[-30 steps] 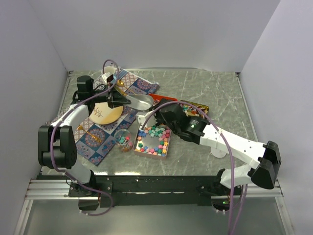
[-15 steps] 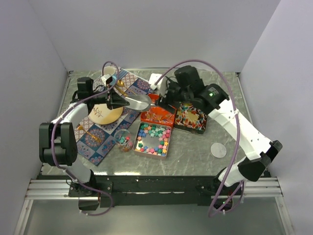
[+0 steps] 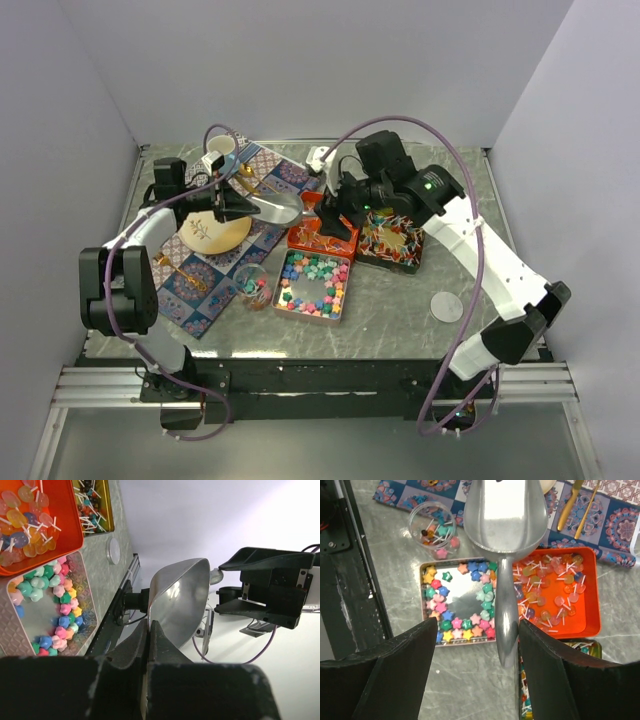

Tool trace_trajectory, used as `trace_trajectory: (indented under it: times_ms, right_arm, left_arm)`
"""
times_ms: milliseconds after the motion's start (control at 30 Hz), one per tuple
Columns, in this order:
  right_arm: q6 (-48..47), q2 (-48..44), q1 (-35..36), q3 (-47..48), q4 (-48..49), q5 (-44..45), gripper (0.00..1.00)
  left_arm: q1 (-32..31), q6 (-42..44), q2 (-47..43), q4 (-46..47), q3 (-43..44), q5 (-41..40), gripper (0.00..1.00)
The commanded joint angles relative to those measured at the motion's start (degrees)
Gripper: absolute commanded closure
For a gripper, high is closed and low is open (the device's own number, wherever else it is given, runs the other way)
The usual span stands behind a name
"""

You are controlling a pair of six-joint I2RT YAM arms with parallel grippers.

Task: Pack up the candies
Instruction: Adjust the spatula.

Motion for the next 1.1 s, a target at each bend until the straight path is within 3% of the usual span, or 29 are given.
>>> trace_trajectory:
  times_ms: [0, 433, 767, 1067]
  right_arm:
    - [-0.44, 2.51, -0.04, 3.75, -0.54, 0.71, 0.27]
    - [-2.47, 9.1, -1.01, 9.28, -5.37, -0.08, 0.34]
    - [-1.42, 10.77, -1.71, 10.87, -5.11, -2.63, 0.48]
    - [-2.12, 12.61, -1.71, 12.1, -5.98, -3.42, 0.48]
  left_arm:
    - [-0.04, 2.56, -0.61, -0.93, 3.28, 2.56, 0.99]
    - [-0.04, 3.36, -2.1, -2.43, 3.02, 3.26, 0.99]
    - [-0.04, 1.69, -2.81, -1.19, 1.88, 3.27, 0.99]
    - [-0.31, 1.25, -3.42, 0.12, 2.23, 3.62, 0.99]
